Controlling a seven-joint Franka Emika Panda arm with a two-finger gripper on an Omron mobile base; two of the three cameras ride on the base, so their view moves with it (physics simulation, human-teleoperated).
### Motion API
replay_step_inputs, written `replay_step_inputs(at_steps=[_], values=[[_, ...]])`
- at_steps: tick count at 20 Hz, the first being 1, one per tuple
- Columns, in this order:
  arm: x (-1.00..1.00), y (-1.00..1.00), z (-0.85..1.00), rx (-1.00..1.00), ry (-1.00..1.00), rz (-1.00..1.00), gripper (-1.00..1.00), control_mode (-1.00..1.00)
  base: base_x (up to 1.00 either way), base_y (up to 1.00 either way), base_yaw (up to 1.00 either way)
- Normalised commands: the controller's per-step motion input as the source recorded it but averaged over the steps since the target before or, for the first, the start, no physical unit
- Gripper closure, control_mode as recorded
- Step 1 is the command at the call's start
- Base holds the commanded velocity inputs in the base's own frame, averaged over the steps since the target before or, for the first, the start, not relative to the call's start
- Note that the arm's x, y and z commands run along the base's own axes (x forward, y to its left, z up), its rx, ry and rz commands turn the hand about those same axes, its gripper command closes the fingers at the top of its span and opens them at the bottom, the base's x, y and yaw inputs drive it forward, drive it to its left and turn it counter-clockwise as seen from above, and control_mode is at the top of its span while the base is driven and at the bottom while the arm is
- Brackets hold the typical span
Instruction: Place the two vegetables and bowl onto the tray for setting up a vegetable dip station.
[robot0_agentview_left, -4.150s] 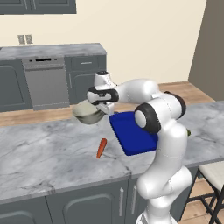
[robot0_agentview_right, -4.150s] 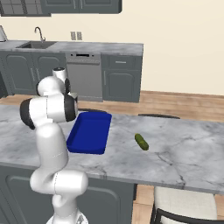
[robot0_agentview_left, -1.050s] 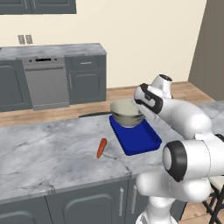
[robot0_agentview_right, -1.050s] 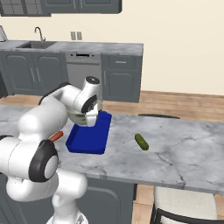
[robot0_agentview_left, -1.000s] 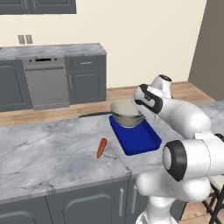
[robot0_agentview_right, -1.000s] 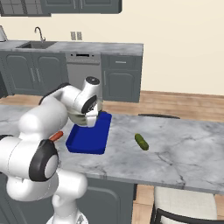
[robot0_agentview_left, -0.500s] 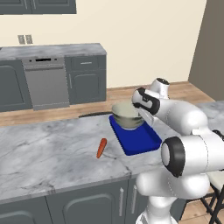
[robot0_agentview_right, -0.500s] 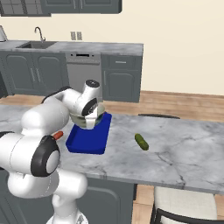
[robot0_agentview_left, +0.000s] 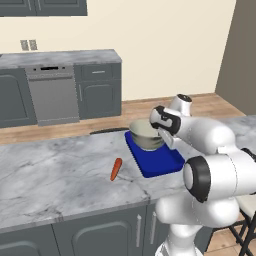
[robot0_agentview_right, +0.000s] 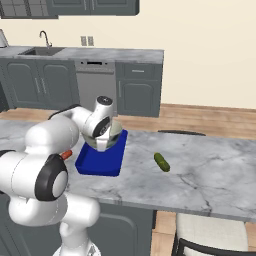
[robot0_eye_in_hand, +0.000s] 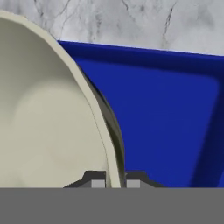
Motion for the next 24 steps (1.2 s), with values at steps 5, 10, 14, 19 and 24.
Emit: replay_step_inputs(at_steps=[5, 10, 14, 19, 24], values=[[0.02, 0.00, -0.16, 0.00, 0.00, -0.11, 1.00, -1.00, 0.00, 0.00, 0.00], [0.01, 0.00, -0.15, 0.00, 0.00, -0.09, 1.00, -1.00, 0.00, 0.00, 0.00], [0.00, 0.00, -0.14, 0.00, 0.00, -0.09, 1.00, -1.00, 0.00, 0.00, 0.00], [0.01, 0.00, -0.10, 0.00, 0.00, -0.03, 1.00, -1.00, 0.00, 0.00, 0.00], [0.02, 0.00, -0.04, 0.00, 0.00, 0.00, 1.00, -1.00, 0.00, 0.00, 0.00]])
